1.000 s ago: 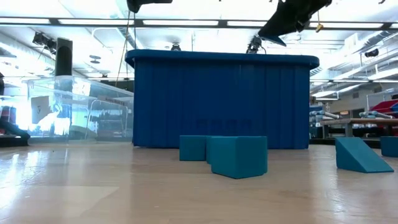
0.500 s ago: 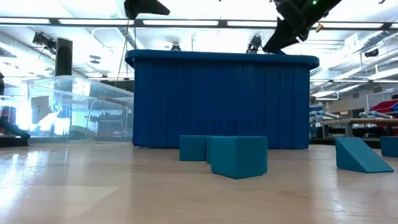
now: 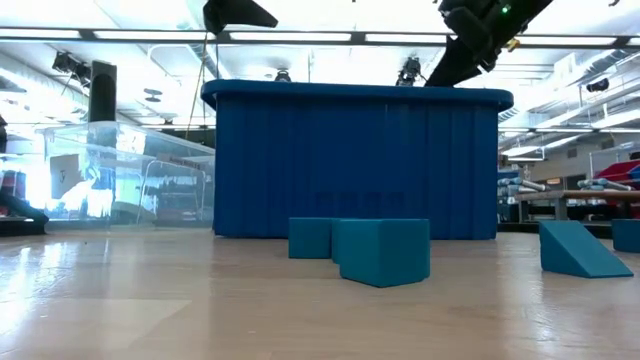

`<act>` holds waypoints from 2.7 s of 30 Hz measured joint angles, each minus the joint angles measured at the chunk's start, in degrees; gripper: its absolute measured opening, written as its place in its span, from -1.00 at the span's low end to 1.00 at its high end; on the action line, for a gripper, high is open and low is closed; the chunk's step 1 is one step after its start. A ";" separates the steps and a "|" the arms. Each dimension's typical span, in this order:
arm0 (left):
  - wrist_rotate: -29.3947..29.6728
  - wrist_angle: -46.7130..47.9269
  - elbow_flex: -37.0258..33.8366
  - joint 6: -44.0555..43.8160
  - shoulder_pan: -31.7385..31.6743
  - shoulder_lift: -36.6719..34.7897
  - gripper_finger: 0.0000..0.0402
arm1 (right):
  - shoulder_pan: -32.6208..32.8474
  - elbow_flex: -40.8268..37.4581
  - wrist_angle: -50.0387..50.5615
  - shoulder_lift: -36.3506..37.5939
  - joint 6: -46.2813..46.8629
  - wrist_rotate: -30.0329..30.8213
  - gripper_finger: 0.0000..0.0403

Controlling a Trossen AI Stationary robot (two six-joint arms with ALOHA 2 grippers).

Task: Sort blocks
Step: Put the blue block into the blue bin

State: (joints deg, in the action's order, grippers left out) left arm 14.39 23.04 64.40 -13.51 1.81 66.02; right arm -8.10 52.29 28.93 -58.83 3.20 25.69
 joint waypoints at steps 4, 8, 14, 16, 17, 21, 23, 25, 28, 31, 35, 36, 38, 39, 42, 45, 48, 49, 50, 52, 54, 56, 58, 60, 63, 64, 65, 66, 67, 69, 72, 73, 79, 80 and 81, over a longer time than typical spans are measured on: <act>0.15 1.48 0.00 -0.60 1.83 0.67 0.41 | 0.00 0.00 1.68 0.00 -2.38 -0.02 -0.35; 0.57 2.04 0.00 -0.44 3.78 1.78 0.42 | -0.04 0.00 2.37 0.00 -2.84 -0.02 -0.35; 0.59 2.29 -0.02 -1.80 4.36 3.73 0.42 | -1.76 0.00 2.55 0.00 1.61 0.30 -0.35; 0.60 2.27 -0.02 -2.97 4.32 3.89 0.42 | -2.47 -0.13 2.60 -0.04 3.85 0.09 -0.35; 0.60 2.40 -0.02 -3.34 4.32 3.95 0.42 | -2.91 -0.30 2.77 -0.07 4.78 -0.01 -0.35; 0.74 2.08 -0.02 -5.00 4.37 4.11 0.42 | -5.01 -0.70 5.81 0.07 8.24 -0.19 -0.35; 0.78 2.04 -0.02 -5.06 4.62 4.11 0.42 | -5.61 -0.68 6.36 0.30 8.38 -1.60 -0.35; 0.79 1.79 -0.02 -4.92 4.76 4.11 0.42 | -6.06 -0.68 6.64 0.32 8.37 -4.39 -0.35; 0.81 1.77 -0.02 -4.91 5.07 4.11 0.42 | -6.03 -0.68 6.84 0.20 8.38 -6.06 -0.19; 0.86 1.76 -0.02 -4.88 5.26 4.11 0.42 | -6.03 -0.68 6.87 0.58 6.57 -6.22 0.08; 0.90 2.04 -0.02 -4.87 5.39 4.11 0.42 | -4.40 2.39 10.23 1.76 6.80 -9.78 0.36; 0.91 2.04 -0.02 -4.86 5.47 4.11 0.42 | -3.63 3.74 11.76 2.01 8.01 -11.06 0.40; 0.90 2.19 -0.02 -4.81 5.75 4.11 0.42 | -1.73 6.32 14.60 2.43 10.99 -14.54 0.46; 0.90 2.19 -0.02 -4.81 5.85 4.11 0.42 | -0.34 7.34 15.47 2.48 12.41 -16.46 0.47; 0.88 2.19 -0.02 -4.78 5.89 4.11 0.42 | 5.31 8.66 16.04 2.47 17.13 -23.67 0.49; 0.90 2.19 -0.02 -4.77 5.88 4.11 0.42 | 12.50 8.66 15.97 1.74 21.22 -26.43 0.47; 0.94 2.16 -0.02 -4.78 5.88 4.11 0.42 | 19.56 8.61 17.20 1.11 23.91 -24.42 0.44; 0.94 2.17 -0.02 -4.77 5.88 4.11 0.42 | 21.76 8.61 18.13 1.06 24.68 -22.93 0.43; 0.94 2.19 -0.02 -4.77 5.88 4.11 0.42 | 23.84 8.61 19.44 1.05 25.41 -20.96 0.42; 0.96 2.19 -0.02 -4.77 5.88 4.11 0.42 | 27.60 8.13 20.66 1.05 27.38 -15.93 0.40; 0.96 2.19 -0.02 -4.77 5.88 4.11 0.42 | 30.51 7.16 22.33 1.00 28.81 -13.53 0.38; 0.99 2.21 0.00 -4.77 5.88 4.10 0.42 | 32.14 6.17 22.96 0.69 28.77 -12.99 0.36; 0.99 2.21 0.00 -4.77 5.88 4.11 0.42 | 32.70 5.27 21.98 0.11 27.07 -12.98 0.35; 1.45 2.21 0.00 -4.61 5.88 4.11 0.42 | 32.70 4.43 20.28 -0.33 27.49 -13.34 0.34; 1.86 2.20 0.00 -4.25 5.88 4.09 0.42 | 32.70 3.00 19.39 -0.91 28.76 -14.50 0.32; 1.86 2.17 0.00 -4.22 5.88 4.10 0.42 | 32.70 2.53 19.79 -1.23 28.76 -15.49 0.33; 1.86 2.19 0.00 -4.13 5.88 4.11 0.42 | 32.70 2.04 19.83 -1.48 28.99 -15.99 0.33; 1.88 2.19 0.00 -4.09 5.88 4.09 0.42 | 32.68 1.58 19.90 -1.69 29.72 -16.50 0.35; 1.86 2.21 0.00 -4.07 5.88 4.10 0.42 | 32.68 1.06 19.97 -1.84 30.48 -16.71 0.37; 1.86 2.21 0.00 -4.01 5.88 4.09 0.42 | 32.65 -0.39 20.02 -2.04 31.54 -16.96 0.43; 1.88 2.19 0.02 -3.61 5.88 4.09 0.42 | 32.81 -2.45 20.50 -2.05 31.64 -17.09 0.51; 1.88 2.21 0.02 -3.61 5.88 4.09 0.42 | 32.89 -2.97 20.90 -2.05 31.16 -17.59 0.54; 1.88 2.19 0.02 -3.62 5.88 4.09 0.42 | 34.92 -6.09 22.00 -2.03 25.94 -22.32 0.56; 1.88 2.19 0.02 -3.63 5.88 4.09 0.42 | 35.31 -6.61 22.36 -2.03 24.74 -22.99 0.55; 1.88 2.19 0.02 -3.63 5.88 4.09 0.42 | 35.63 -7.14 22.86 -2.03 23.55 -23.33 0.54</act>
State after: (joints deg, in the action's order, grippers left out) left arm 16.27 25.23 64.42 -17.15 7.68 70.11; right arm 27.54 45.16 51.79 -60.86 26.75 2.37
